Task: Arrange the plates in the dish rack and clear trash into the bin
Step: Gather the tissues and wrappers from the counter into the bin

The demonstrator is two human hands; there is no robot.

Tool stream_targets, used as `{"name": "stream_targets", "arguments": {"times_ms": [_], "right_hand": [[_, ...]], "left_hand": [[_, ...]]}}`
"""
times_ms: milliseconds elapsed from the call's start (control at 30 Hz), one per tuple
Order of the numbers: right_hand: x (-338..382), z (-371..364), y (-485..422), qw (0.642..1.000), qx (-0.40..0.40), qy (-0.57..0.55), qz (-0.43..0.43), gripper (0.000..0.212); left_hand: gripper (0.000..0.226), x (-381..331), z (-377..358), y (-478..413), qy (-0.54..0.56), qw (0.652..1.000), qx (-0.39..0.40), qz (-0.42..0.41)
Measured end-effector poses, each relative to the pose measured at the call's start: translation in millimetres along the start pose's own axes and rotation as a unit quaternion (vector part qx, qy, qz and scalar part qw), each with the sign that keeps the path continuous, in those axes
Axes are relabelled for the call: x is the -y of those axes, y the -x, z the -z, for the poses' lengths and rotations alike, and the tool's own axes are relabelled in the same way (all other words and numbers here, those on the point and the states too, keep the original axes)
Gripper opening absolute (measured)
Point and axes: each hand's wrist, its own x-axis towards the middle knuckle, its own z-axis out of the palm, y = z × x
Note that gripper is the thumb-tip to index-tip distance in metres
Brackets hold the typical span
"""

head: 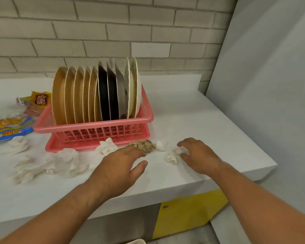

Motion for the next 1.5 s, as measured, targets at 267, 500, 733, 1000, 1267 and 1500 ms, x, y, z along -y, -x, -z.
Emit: {"name": "stream_targets", "arguments": {"times_ms": [267, 500, 733, 1000, 1267, 1500], "right_hand": [[-23.4, -9.8, -18.3, 1.0, 0.001, -0.017, 0.004, 0.027], [-34.3, 12.6, -9.8, 0.993, -0.023, -0.113, 0.012, 0.017], [-7.9, 11.2, -18.2, 0.987, 0.016, -0.162, -0.002, 0.025], [46.8, -4.2, -46.0, 0.996, -0.005, -0.089, 0.023, 0.029], [44.5, -20.6, -48.8, 0.999, 0.026, -0.028, 0.009, 0.03], [23.7, -13.8, -18.2, 0.992, 0.033, -0.119, -0.028, 0.024]], "left_hand": [[0.038, -34.9, -43.9, -54.4, -0.028, 0.996, 0.071, -0.043], [0.028, -61.1, -96.2, -87.7, -0.213, 0.961, 0.168, -0.052], [0.021, -28.2, -74.8, -66.9, -0.163, 0.966, 0.191, -0.057], [0.03, 13.1, -26.7, -26.5, -0.084, 0.99, 0.096, 0.062], [0.023, 17.5, -10.0, -19.6, -0.107, 0.99, 0.011, 0.096], [0.044, 6.5, -38.2, -73.3, -0.158, 0.982, 0.067, 0.079]]}}
